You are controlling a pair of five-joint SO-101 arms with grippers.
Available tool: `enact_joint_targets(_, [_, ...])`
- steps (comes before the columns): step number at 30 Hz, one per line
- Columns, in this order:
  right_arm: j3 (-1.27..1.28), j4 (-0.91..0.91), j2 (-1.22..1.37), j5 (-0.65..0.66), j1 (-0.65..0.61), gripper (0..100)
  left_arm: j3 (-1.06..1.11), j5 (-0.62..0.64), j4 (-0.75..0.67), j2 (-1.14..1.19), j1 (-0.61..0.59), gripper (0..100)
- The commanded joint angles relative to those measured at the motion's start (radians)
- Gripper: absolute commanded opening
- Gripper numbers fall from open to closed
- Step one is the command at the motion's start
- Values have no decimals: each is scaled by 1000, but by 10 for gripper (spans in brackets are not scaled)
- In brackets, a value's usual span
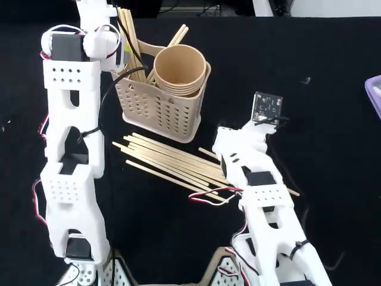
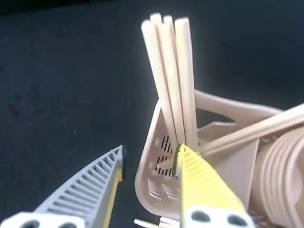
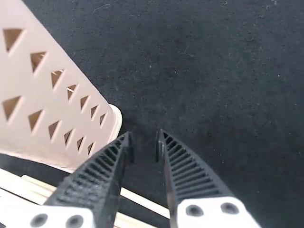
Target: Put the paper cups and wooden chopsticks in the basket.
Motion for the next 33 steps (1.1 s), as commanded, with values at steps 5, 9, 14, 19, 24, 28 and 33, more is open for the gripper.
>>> enact_joint_targets(5, [-10,2,1,-8,8,97,-68,-25,60,40,56,46])
enact_joint_targets(9, [-16,-14,1,-8,-12,98,-67,26,63,41,107,30])
enact_joint_targets(14, [-33,-25,1,40,-61,96,-61,135,64,40,148,30])
enact_joint_targets(19, [-45,-28,1,54,-58,96,-10,227,64,40,134,30])
enact_joint_targets(24, [-45,-110,1,54,-58,96,73,238,64,38,136,30])
enact_joint_targets(28, [-48,-149,2,57,-61,96,142,236,64,-20,140,30])
enact_joint_targets(33, [-125,-147,91,106,-61,96,242,232,64,-170,142,30])
